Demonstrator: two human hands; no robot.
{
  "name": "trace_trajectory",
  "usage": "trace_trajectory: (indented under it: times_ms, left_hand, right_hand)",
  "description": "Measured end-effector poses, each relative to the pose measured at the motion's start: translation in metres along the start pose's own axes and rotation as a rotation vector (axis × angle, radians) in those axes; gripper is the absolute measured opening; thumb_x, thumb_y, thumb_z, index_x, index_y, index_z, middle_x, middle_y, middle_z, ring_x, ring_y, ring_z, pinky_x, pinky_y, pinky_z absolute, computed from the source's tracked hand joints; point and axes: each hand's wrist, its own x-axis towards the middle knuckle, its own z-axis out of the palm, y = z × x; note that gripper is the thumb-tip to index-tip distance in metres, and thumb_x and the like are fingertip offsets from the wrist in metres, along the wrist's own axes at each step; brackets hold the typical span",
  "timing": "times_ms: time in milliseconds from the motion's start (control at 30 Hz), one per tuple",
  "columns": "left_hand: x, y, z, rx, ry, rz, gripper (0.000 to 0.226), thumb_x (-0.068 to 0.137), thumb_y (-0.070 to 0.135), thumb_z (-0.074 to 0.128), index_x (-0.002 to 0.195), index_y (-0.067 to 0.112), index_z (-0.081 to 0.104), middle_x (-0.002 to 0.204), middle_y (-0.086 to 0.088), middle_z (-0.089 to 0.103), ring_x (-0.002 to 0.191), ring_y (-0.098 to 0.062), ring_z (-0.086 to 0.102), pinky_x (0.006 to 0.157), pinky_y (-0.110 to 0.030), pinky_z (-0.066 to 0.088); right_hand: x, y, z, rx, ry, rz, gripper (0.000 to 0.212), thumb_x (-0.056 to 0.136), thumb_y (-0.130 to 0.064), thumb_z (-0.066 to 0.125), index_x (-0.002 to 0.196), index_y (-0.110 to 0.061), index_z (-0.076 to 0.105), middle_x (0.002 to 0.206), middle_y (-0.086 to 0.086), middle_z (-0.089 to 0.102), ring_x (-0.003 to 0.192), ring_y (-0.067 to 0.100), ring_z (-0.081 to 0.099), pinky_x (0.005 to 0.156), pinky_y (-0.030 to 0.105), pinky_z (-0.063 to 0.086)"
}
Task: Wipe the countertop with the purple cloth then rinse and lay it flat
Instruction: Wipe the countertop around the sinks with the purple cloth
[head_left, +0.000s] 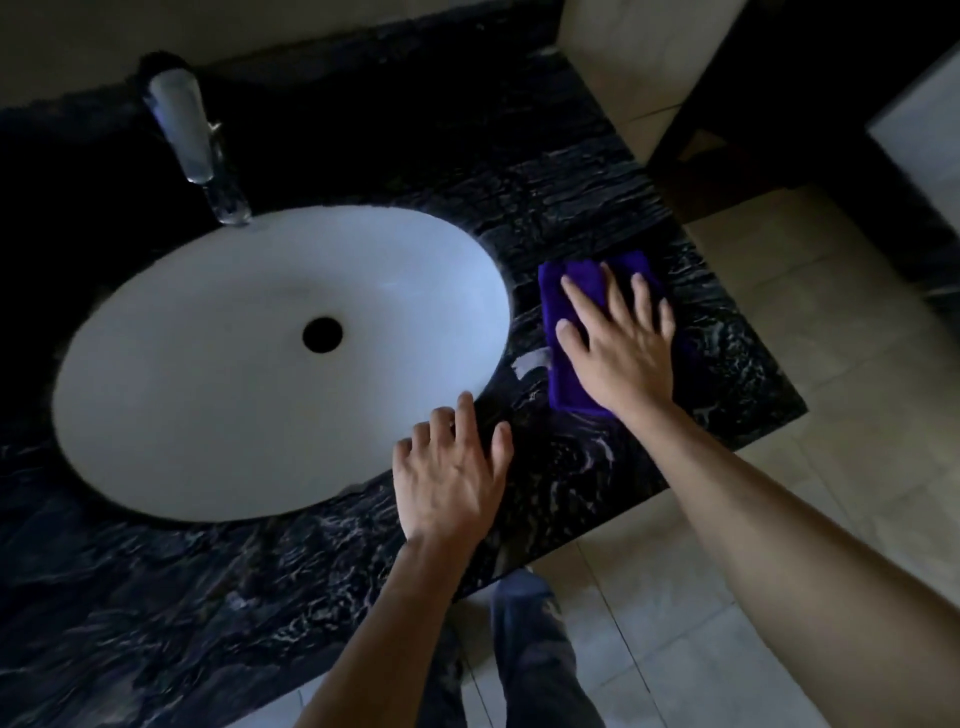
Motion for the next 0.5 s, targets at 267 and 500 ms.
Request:
trace_trajectory:
  times_ms: [267, 500]
  left_hand:
    - [0.061, 0.069, -0.005, -0.257, 0.006, -0.040, 0.073, 0.096, 0.065, 0.020, 0.141, 0.010, 0.038, 0.131, -0.015, 0.053, 0.111, -0.037, 0.058, 0.090, -0.048, 0.047]
    - [0.066, 0.077, 0.003, -0.222, 0.038, -0.048, 0.084, 0.096, 0.070, 0.013, 0.155, 0.010, 0.022, 0.154, -0.014, 0.043, 0.129, -0.035, 0.054, 0.100, -0.049, 0.048]
  right_hand:
    - [-0.142, 0.014, 0.000, 0.021, -0.072, -0.188, 0.053, 0.097, -0.062, 0.042, 0.148, -0.045, 0.043, 0.165, 0.004, 0.032, 0.154, 0.037, 0.022, 0.120, 0.061, 0.023]
    - [-0.063, 0.130, -0.013, -0.059, -0.007, 0.086, 0.056, 0.101, -0.058, 0.032, 0.154, -0.040, 0.038, 0.162, 0.010, 0.038, 0.148, 0.041, 0.033, 0.115, 0.057, 0.031]
